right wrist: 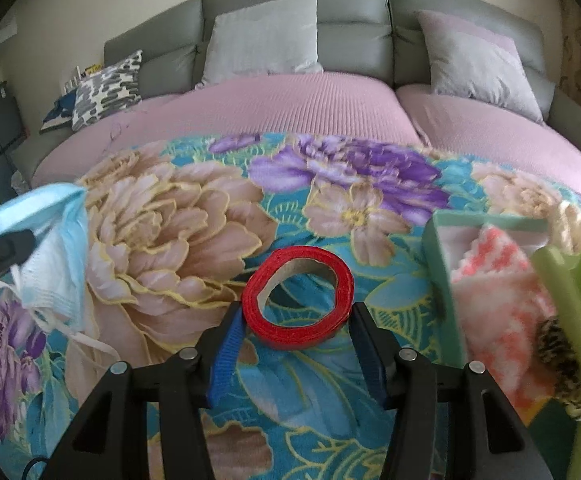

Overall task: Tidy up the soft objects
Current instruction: 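Grasp the blue face mask with the left tool while the right tool grasps the red tape roll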

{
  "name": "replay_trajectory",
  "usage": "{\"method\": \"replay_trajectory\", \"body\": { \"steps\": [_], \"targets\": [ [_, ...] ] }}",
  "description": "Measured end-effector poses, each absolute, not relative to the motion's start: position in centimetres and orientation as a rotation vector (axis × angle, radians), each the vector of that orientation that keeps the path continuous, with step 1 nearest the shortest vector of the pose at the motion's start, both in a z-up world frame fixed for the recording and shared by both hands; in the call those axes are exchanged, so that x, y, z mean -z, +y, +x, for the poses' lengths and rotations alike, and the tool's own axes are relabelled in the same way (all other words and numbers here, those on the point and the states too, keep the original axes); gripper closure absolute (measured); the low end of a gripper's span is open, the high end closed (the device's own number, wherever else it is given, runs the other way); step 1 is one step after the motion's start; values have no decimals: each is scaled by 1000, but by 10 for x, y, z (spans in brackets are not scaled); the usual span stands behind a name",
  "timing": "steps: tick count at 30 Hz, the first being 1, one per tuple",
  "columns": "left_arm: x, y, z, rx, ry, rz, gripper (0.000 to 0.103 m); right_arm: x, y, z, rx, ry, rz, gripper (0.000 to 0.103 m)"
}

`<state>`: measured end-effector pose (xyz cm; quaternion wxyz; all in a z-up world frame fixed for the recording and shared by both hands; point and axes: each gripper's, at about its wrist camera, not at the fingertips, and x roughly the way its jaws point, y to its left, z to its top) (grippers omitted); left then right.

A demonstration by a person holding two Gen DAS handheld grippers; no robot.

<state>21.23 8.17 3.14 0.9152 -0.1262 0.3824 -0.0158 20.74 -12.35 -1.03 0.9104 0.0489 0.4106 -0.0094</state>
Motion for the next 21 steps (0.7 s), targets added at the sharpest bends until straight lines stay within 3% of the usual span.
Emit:
{"method": "replay_trajectory", "body": {
  "steps": [21],
  "targets": [
    [-72, -4, 188, 217, 707, -160, 97, -67, -203, 131, 180, 728, 117, 47]
  ]
}}
